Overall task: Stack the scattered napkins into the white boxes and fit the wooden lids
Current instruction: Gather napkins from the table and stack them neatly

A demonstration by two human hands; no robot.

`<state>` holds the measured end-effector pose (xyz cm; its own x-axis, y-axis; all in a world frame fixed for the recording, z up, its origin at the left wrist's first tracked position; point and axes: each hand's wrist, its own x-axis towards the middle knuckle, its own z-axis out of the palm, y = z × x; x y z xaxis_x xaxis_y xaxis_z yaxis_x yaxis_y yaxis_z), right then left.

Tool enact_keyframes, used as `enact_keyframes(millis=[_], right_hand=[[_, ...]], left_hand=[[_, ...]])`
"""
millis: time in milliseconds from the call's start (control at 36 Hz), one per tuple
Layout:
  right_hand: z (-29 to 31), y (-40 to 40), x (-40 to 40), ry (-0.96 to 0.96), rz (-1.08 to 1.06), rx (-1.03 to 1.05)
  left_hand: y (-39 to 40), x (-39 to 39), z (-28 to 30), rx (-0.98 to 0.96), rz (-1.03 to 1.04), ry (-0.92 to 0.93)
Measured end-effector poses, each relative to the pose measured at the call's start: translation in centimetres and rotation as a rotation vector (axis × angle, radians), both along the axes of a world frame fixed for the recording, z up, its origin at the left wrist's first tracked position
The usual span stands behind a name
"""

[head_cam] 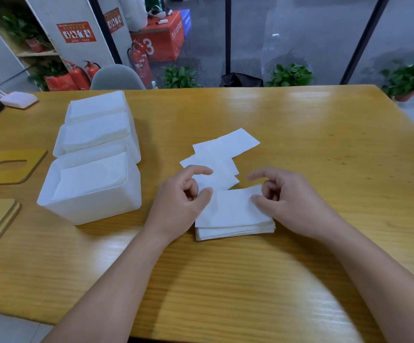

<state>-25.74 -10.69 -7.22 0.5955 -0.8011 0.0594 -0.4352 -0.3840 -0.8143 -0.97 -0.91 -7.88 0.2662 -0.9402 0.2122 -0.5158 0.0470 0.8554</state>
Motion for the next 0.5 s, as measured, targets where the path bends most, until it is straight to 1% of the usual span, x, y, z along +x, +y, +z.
enact_keyframes(millis=[139, 222, 278, 444, 500], right_hand=[[-0.2, 0.0, -0.2, 0.091, -0.011, -0.047], [-0.2, -0.1, -0.2, 0.101, -0.072, -0.126], [-0.2, -0.3, -0.2, 0.083, -0.108, -0.168], [-0.7, -0.3, 0.1, 0.054, -0.098, -0.166], [-0.9, -0.2, 0.2, 0.068, -0.078, -0.148]], left_hand=[[-0.1, 0.7, -0.3, 0.052, 0.004, -0.067], [-0.5, 1.3, -0.6, -0.012, 0.076, -0.103], [-0.9, 1.8, -1.0, -0.020, 0.117, -0.174], [-1.4, 2.4, -1.5, 0.120, 0.098, -0.337], [-1.3, 2.4, -1.7, 0.163, 0.092, -0.354]])
